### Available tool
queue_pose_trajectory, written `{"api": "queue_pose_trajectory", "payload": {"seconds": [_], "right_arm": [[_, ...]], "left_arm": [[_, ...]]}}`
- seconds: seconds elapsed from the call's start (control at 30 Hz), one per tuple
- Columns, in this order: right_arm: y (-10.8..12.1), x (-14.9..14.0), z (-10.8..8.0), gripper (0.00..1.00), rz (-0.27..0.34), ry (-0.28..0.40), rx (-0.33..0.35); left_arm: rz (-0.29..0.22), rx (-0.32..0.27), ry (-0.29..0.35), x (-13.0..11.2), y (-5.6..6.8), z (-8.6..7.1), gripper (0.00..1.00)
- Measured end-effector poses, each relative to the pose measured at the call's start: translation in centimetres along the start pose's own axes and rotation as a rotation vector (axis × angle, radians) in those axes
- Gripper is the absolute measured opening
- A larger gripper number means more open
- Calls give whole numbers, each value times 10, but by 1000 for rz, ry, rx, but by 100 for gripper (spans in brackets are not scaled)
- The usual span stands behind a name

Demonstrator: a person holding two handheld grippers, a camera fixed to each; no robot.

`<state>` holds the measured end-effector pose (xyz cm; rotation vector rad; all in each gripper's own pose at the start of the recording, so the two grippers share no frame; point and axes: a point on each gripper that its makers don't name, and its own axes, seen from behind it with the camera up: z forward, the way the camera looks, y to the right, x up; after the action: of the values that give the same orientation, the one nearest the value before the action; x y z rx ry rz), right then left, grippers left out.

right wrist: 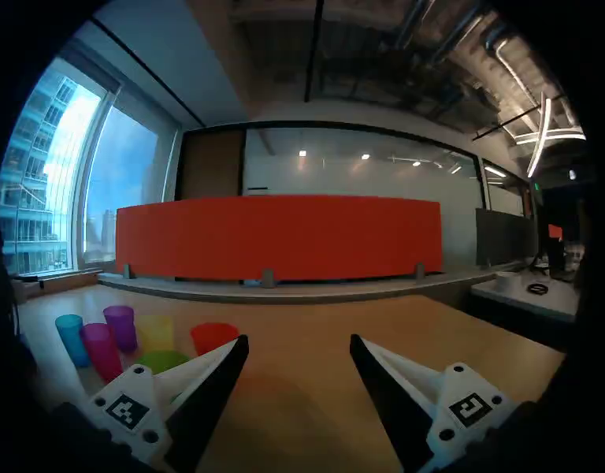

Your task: Pour water

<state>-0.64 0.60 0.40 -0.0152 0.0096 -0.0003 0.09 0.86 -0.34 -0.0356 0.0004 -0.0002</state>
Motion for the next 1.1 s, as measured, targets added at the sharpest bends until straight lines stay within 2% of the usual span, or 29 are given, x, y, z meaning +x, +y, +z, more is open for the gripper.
{"api": "queue_pose_trajectory", "payload": {"seconds": [1.1], "right_arm": [[-2, 2, -3, 100, -3, -5, 2]], "left_arm": [[0, 0, 0, 0, 0, 0, 86]]}}
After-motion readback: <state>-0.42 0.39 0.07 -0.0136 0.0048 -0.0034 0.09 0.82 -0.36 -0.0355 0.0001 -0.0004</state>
